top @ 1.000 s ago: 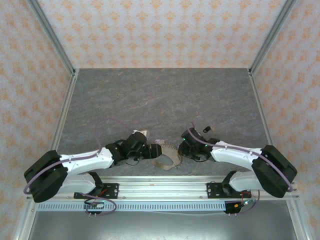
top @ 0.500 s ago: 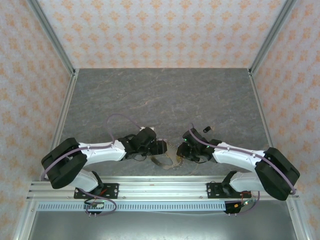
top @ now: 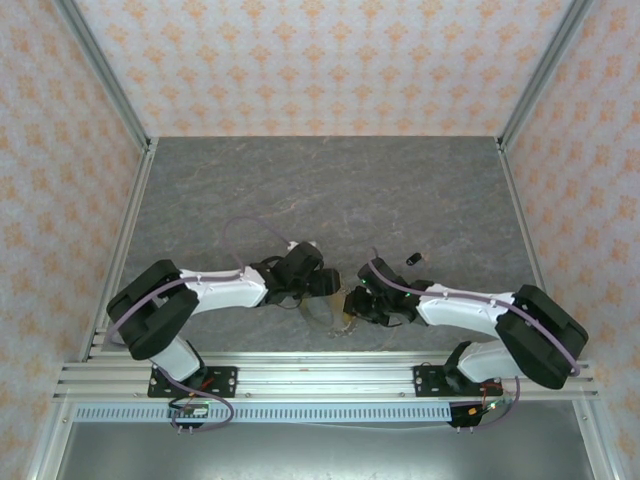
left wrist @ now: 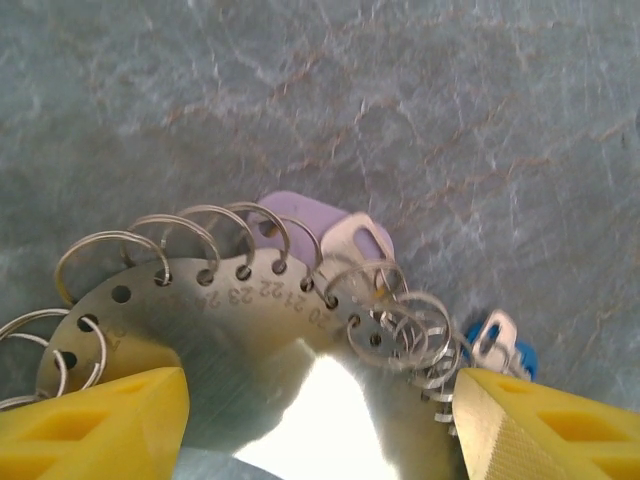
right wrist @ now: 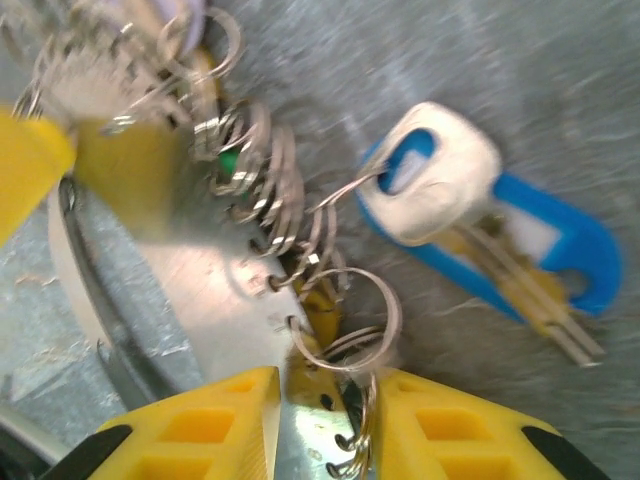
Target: Put the keys on the keyring
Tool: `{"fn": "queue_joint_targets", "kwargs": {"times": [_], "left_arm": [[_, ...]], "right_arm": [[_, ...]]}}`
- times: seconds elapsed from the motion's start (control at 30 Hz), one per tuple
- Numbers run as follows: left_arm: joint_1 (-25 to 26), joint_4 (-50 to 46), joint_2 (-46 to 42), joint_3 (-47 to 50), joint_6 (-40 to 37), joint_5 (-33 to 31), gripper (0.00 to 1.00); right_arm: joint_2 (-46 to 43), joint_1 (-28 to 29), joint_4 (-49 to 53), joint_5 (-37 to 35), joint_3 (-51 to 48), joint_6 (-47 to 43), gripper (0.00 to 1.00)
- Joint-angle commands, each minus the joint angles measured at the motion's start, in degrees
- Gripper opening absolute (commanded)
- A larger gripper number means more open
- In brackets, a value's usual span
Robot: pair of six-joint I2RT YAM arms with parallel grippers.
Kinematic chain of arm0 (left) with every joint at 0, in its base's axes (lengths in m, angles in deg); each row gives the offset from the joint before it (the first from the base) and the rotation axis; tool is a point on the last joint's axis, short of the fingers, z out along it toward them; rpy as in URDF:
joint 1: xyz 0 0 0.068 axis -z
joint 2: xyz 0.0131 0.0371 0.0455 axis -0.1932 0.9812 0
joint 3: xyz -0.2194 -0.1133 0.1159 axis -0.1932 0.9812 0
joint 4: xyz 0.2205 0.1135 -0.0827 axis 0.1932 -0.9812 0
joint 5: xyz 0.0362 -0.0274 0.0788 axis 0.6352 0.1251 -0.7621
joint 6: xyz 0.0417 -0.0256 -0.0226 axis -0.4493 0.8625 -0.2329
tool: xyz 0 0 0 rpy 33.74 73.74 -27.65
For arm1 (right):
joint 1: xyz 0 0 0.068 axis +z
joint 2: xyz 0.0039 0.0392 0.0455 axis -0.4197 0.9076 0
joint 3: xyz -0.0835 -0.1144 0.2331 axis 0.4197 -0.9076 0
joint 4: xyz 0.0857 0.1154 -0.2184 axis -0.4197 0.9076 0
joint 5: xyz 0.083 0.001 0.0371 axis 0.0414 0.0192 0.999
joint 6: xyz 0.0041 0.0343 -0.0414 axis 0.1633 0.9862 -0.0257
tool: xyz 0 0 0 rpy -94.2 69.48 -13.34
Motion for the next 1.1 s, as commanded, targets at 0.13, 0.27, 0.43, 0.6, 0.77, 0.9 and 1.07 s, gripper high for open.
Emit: {"fn": "queue_joint_targets", "kwargs": {"times": [0.13,0.27,0.43,0.6,0.77,0.9,1.07], "left_arm": [[-2.15,0.39,3.71,-5.55,-3.49,2.47,0.70],[-3.23,-0.55,0.54,-5.29,-4.64,2.25,0.71],[-3.48,-5.41,-8.81,-2.05,-6.26,-2.20,0.74],[-3.59,-9.83,-18.62,4.15,-5.43,-7.02,0.80],[-3.86,-11.17,-23.16,8.63,-3.03,-7.26,0.81],[-4.27,-10.10,-22.79,10.28,-0.44,-7.08,0.81],[-4.73,-7.71,-18.88,9.91,0.57,-3.88,0.81]], "right_arm": [[0.99,2.82,-5.82,2.50,1.70,2.09,0.29],[0.06,3.95,-3.82,1.29,2.80,0.35,0.29],[-6.45,3.89,6.94,-10.25,3.64,-3.99,0.30],[-11.14,1.97,9.67,-16.85,3.65,-7.35,0.32],[-10.60,-0.85,4.79,-16.55,3.92,-8.16,0.33],[-6.27,-2.37,1.86,-14.56,4.82,-6.53,0.34],[-0.73,-2.46,-3.23,-11.87,4.81,-4.08,0.34]]}}
